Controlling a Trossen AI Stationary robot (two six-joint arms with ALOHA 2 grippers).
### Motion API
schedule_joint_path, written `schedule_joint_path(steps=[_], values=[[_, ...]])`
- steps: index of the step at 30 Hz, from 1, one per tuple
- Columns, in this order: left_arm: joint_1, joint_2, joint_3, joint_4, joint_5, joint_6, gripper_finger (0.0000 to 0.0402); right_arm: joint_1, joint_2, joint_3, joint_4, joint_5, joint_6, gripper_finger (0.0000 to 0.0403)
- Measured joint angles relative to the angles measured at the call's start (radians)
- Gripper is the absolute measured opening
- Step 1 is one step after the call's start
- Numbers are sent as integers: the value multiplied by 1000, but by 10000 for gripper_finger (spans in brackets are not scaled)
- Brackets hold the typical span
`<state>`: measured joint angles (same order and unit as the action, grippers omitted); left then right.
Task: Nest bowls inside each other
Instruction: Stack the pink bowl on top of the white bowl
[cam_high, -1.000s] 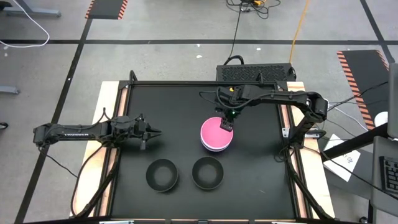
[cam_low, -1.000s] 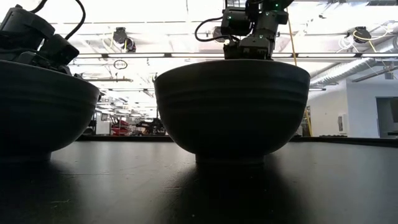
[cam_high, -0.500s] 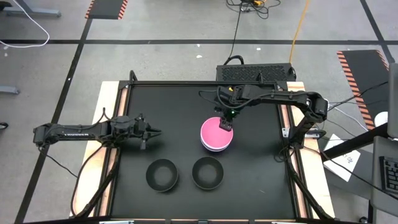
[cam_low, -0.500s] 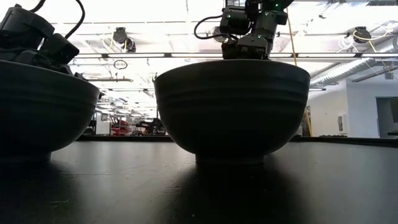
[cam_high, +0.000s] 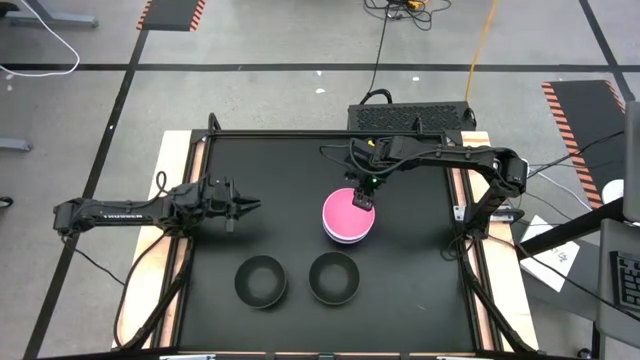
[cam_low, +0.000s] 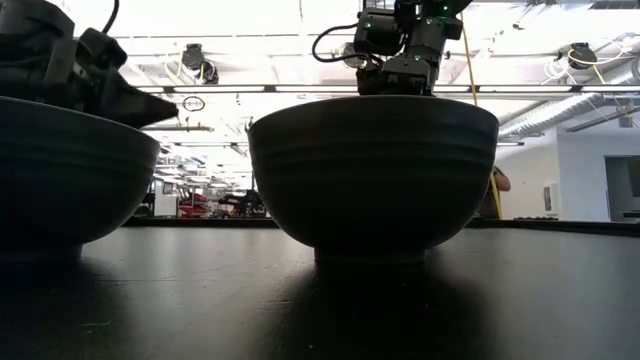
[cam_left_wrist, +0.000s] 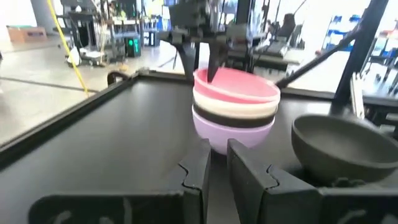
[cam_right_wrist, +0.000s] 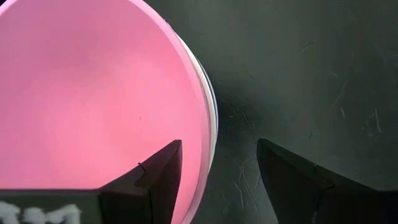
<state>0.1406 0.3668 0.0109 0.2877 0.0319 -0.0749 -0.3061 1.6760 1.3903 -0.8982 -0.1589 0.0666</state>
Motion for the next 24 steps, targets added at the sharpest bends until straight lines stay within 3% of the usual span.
schedule_joint_path(steps=[7, 14, 19, 24], values=[[6, 87, 47, 131, 14, -7, 56, 0, 0, 0, 18, 0, -12, 199], [7, 317, 233, 129, 66, 37, 76, 0, -32, 0, 45, -32, -79, 199], [7, 477, 334, 129, 108, 85, 104, 1, -158, -44, 154, -78, -113, 199], [8, 612, 397, 197, 109, 119, 130, 1, -357, -191, 276, -111, -112, 199]])
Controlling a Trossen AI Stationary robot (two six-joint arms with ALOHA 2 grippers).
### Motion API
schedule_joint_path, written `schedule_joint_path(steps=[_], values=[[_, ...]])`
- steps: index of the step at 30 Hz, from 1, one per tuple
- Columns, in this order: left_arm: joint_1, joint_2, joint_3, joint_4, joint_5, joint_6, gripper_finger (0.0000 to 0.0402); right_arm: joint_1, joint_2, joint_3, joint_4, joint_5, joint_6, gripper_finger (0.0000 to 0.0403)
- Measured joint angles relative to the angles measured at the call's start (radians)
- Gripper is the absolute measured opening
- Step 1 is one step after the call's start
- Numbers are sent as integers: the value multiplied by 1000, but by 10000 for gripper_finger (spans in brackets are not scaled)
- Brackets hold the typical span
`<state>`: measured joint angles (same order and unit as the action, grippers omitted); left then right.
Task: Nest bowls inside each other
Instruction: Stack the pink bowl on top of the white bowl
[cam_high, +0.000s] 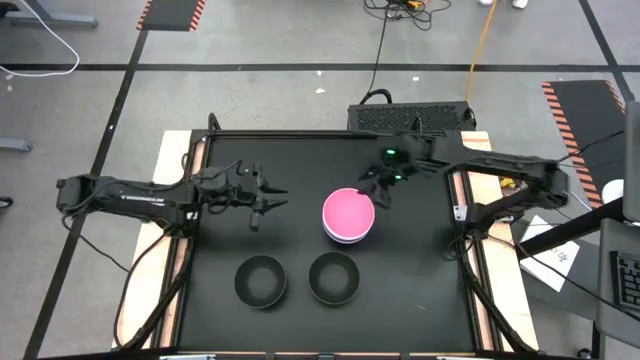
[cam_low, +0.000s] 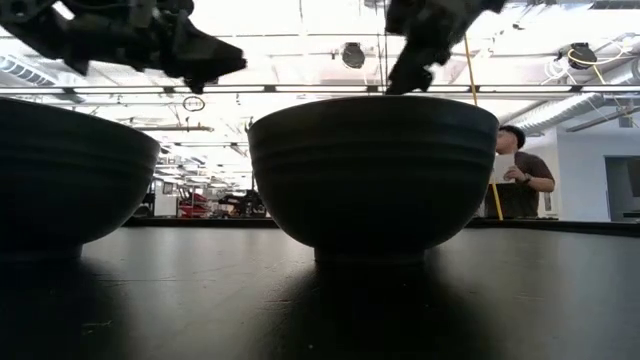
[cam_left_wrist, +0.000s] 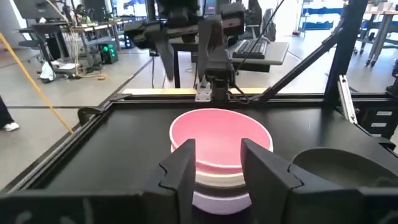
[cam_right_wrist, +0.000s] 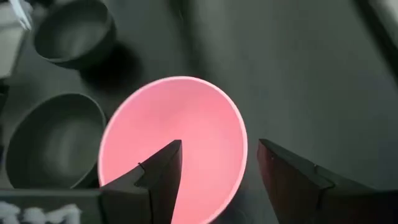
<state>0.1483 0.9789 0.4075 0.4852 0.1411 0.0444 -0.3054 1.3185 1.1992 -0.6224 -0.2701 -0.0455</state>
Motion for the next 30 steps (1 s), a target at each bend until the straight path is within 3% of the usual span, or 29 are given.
schedule_joint_path(steps=[10, 18, 24, 30], values=[[104, 360, 150, 201, 246, -57, 145, 0, -435, -406, 245, 21, 115, 199], [127, 632, 377, 202, 411, -110, 145, 7, -566, -566, 240, 77, 165, 199], [114, 759, 493, 203, 452, -111, 145, 27, -641, -700, 309, 77, 182, 199], [108, 829, 559, 198, 460, -120, 145, 73, -719, -731, 312, 57, 195, 199]])
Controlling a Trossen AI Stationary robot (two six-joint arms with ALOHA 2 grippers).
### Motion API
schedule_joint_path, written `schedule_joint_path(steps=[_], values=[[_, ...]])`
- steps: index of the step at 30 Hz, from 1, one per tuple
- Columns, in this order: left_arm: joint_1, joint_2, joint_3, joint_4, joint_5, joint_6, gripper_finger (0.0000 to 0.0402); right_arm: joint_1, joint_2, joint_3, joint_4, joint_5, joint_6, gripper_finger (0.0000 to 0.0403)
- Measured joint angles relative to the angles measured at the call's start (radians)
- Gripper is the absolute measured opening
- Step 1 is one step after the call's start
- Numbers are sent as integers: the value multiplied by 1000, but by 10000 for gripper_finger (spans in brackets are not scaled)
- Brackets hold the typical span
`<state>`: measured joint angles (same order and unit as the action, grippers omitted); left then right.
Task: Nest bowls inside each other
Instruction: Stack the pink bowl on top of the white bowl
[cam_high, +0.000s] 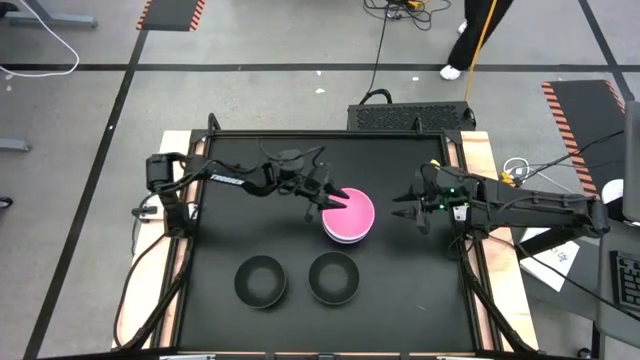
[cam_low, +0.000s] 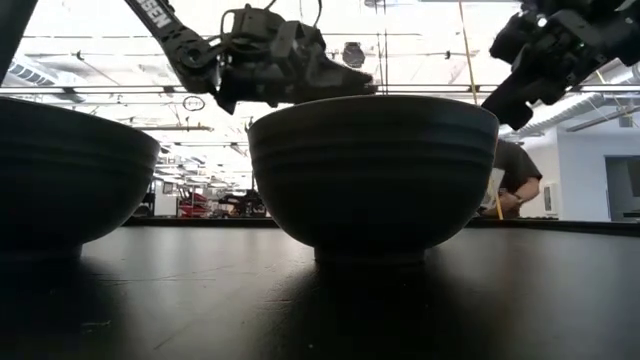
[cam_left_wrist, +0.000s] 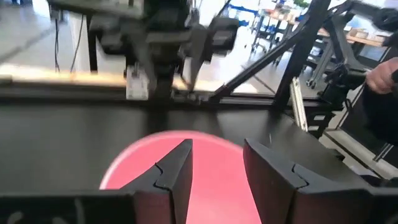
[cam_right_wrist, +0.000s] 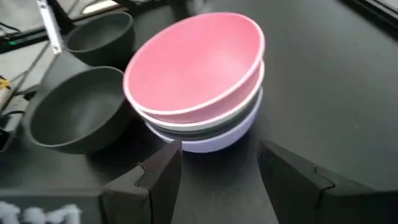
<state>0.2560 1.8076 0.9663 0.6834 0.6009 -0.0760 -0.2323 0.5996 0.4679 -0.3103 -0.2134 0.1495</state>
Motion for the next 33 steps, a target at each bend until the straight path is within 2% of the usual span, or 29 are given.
schedule_joint_path(steps=[7, 22, 33], values=[[5, 45, 14, -2, -18, -12, 145, 39, -53, -24, 0, 0, 24, 199], [9, 108, 13, -23, -53, -13, 145, 58, -55, -28, -1, 0, 48, 199], [8, 25, 12, -20, -17, 18, 145, 58, -55, -28, 7, 1, 23, 199]])
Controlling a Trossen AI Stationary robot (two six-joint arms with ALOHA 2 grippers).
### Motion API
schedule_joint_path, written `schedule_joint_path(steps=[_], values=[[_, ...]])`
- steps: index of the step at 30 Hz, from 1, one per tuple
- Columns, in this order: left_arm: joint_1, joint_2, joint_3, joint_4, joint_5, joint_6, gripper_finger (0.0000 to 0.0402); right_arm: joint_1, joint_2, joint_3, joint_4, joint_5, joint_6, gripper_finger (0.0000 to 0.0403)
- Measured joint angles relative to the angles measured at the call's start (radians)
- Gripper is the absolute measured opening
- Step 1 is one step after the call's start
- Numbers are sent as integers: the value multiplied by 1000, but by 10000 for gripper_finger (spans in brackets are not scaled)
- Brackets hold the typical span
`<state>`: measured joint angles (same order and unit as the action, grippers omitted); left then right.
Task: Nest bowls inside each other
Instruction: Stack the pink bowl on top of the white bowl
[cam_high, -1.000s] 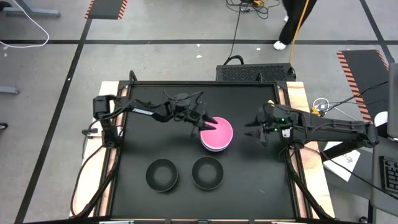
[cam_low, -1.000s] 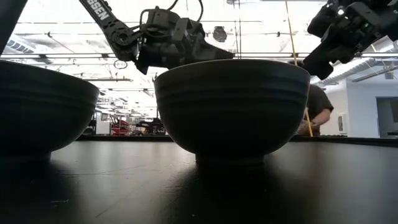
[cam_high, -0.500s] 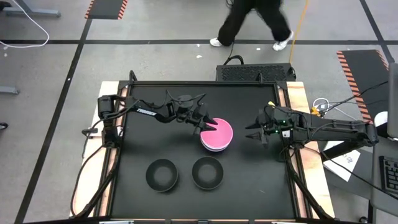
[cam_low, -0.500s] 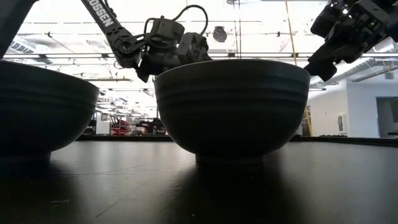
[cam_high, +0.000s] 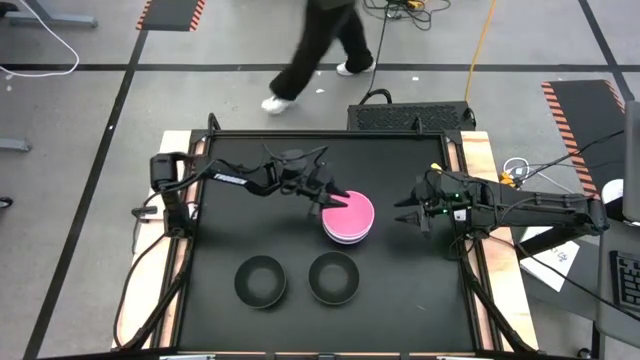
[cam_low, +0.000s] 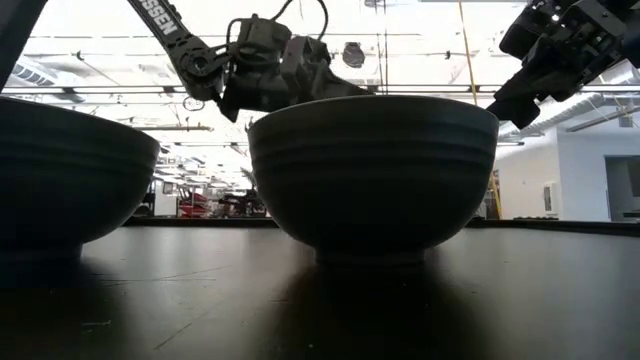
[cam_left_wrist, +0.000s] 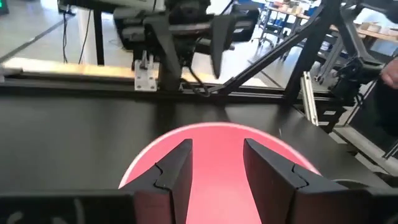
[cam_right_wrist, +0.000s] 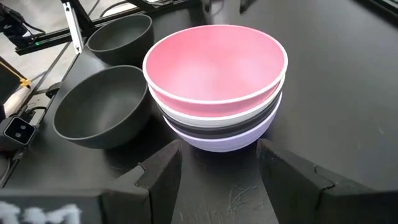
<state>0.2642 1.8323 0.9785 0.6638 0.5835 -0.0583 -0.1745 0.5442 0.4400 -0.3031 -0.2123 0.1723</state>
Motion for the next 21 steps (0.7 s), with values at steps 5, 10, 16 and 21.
schedule_joint_path(steps=[5, 10, 16, 21], values=[[-4, -98, -2, -146, 19, 115, 145, 0, 0, -7, 27, 1, -25, 199], [-16, -252, -63, -191, 73, 219, 145, 0, 10, -142, 380, 1, -37, 199], [-19, -463, -214, -178, 77, 229, 145, 3, 59, -227, 553, 1, -1, 199], [-19, -576, -342, -138, 7, 185, 145, 57, 144, -191, 599, 20, -31, 199]])
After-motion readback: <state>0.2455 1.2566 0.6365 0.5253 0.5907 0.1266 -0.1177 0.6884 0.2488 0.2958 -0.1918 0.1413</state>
